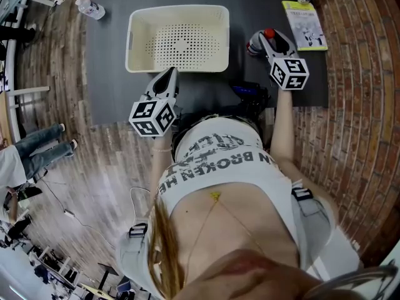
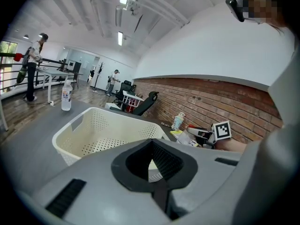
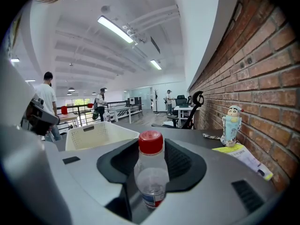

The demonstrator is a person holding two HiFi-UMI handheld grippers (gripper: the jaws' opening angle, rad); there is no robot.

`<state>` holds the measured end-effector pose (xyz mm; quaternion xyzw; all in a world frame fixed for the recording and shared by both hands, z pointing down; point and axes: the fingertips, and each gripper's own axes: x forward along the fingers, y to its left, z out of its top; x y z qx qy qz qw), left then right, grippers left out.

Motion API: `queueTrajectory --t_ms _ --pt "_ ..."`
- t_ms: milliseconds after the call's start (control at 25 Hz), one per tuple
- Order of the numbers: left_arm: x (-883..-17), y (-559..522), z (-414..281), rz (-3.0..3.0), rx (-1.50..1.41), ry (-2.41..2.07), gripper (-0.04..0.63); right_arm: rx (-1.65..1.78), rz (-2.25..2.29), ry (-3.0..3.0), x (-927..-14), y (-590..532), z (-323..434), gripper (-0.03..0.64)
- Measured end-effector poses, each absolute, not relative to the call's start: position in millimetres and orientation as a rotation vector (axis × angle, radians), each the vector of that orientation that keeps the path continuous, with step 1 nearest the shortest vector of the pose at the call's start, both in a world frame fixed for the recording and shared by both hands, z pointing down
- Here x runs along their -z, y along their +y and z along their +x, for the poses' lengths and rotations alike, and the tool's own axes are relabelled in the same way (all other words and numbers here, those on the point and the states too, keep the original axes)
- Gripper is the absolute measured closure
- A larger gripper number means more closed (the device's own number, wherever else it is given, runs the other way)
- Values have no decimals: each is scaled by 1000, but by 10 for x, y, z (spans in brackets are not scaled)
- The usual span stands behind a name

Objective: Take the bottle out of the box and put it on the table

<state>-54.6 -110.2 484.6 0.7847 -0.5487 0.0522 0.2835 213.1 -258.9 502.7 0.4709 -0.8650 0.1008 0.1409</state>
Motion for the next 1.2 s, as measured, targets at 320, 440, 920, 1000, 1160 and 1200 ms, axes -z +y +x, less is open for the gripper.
queueTrajectory --t_ms 320,440,920,1000,1160,1200 --pt "-4816 -1106 -552 2109 -128 -1472 595 -381 1349 -2564 -4990 -2537 2149 460" --pt "-4801 -1111 -569 2114 -126 -1471 595 -434 1348 -2570 -4961 -2469 2153 455" --pt "-4791 -1047 -547 2124 -131 -1455 595 -371 1347 -2457 -4934 -2173 2279 440" --pt "-4784 -1029 -536 2132 -135 -1447 595 -375 1340 -2464 -4903 -2078 2249 440" --pt "-4756 -1019 -448 2179 -147 -1420 595 -373 1242 -2544 -4811 -1873 2063 450" --pt "-4742 -1016 -419 2194 -148 -1410 595 -361 1196 -2558 -4803 -1818 1993 469"
